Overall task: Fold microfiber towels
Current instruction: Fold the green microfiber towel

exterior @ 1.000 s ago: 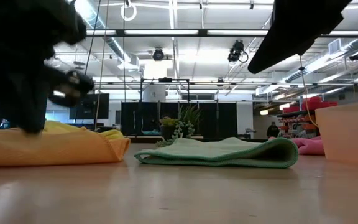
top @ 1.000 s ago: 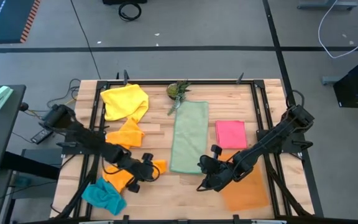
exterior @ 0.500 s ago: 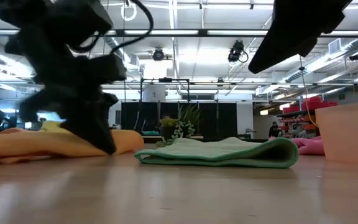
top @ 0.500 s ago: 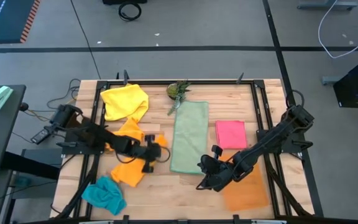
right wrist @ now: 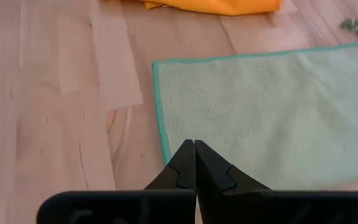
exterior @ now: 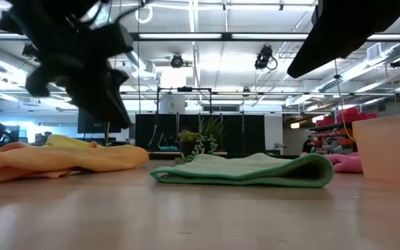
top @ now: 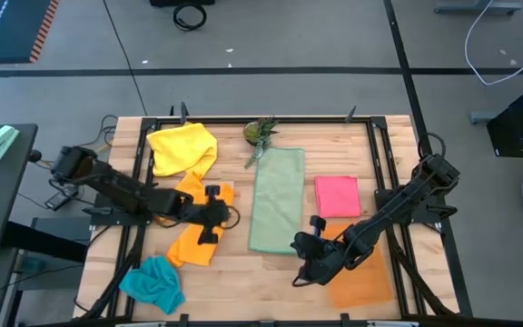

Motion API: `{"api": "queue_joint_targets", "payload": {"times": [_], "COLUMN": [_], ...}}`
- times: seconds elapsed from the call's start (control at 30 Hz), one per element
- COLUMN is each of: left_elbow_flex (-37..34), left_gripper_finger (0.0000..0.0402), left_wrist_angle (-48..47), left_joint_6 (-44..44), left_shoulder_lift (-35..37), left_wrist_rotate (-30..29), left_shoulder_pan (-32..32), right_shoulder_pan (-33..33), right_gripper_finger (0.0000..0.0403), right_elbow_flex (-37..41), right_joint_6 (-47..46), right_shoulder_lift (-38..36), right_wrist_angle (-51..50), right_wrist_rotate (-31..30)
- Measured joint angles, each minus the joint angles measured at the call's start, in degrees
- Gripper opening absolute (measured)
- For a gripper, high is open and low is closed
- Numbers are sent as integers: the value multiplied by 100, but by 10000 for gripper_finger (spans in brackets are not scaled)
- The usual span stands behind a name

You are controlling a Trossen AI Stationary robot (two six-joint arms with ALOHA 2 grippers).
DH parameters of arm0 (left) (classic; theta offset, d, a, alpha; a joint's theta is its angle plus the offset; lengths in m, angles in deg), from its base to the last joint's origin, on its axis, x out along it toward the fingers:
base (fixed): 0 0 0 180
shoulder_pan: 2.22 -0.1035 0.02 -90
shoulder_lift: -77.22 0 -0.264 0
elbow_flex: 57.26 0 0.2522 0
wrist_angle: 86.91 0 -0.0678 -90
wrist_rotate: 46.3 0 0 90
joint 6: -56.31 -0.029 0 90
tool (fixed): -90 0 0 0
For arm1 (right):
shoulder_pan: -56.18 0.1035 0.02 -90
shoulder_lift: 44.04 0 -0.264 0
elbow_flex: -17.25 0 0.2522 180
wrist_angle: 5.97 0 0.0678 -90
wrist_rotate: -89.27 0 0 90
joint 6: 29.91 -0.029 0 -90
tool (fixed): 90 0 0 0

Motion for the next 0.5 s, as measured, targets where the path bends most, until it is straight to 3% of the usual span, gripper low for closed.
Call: {"api": "queue_joint_targets", "payload": {"times": [0.1, 0.3, 0.5], "left_elbow_flex": [0, 4, 85], "left_gripper_finger": [64, 140, 196], "left_wrist_angle": [431, 1930, 3050], "left_joint_6": [-559, -1473, -2103], "left_shoulder_lift": [-39, -959, -1931], "left_wrist_rotate": [187, 877, 950], "left_shoulder_pan": [291, 620, 689], "right_shoulder_pan": [-2, -4, -4], "right_gripper_finger": [19, 85, 144], "right_elbow_flex": [0, 0, 4], "right_joint_6": [364, 770, 930], "right_shoulder_lift": [10, 397, 608], "right_wrist_angle": [-33, -53, -45], "right_wrist_rotate": [179, 252, 254]}}
